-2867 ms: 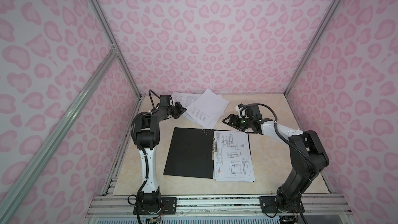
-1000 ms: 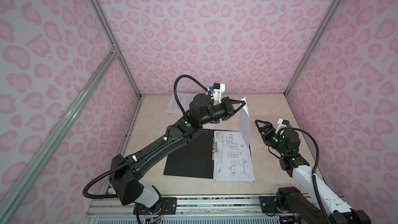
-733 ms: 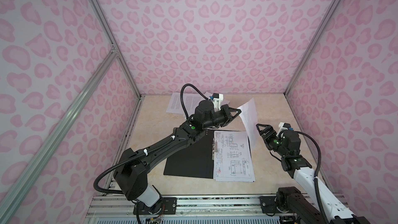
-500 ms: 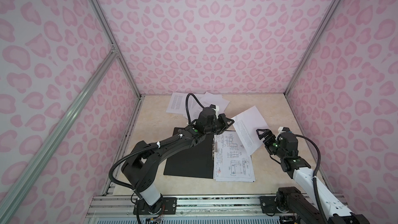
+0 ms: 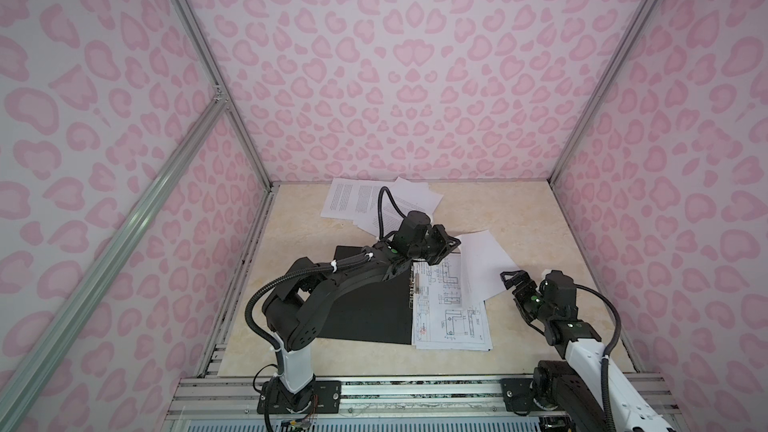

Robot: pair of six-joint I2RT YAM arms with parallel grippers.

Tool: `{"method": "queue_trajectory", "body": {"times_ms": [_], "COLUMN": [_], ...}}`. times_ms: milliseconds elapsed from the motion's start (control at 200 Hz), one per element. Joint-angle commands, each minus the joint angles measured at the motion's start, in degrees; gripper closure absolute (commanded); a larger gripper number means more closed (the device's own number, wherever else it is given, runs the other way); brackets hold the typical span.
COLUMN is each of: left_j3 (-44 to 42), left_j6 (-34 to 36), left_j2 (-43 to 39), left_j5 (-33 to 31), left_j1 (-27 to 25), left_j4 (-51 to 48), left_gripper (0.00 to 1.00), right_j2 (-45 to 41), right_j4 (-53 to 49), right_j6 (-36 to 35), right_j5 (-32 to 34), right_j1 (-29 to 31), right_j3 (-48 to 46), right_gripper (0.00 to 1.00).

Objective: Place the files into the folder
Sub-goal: 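Lift a text sheet with the left gripper while the right grasps its edge, then carry the text sheet over the folder with both grippers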

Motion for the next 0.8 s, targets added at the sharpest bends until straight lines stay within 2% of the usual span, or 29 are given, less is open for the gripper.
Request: {"method": "queue_trajectory", "body": {"times_ms": [0,155,450,795], "left_j3": [1.08,2.62,6.04,8.76], "left_j6": [-4.17,-7.44,-13.61,-19.41], "left_j2": [0.81,1.7,3.02,4.94], "left_j5": [-0.36,0.44,0.03,-0.56], "left_j1": [0.02,-0.81,-2.37,-3.94], "left_j4": [3.63,6.31,9.42,13.73], "left_gripper": [0.97,0.97,0.97,0.97], "right_j2": [0.69,4.22,6.44,6.64], "right_j4": [-0.61,6.45,17.7,28.79], "right_j6": [0.24,2.89,10.05,17.73], "right_j5": [-2.8,-7.68,-11.18,-12.06], "right_j1": [-1.26,-1.1,-1.18,-2.49], "right_j3": [-1.72,-3.55,-7.2,-8.71], "right_gripper": [0.03,0.03,0.03,0.03]}}
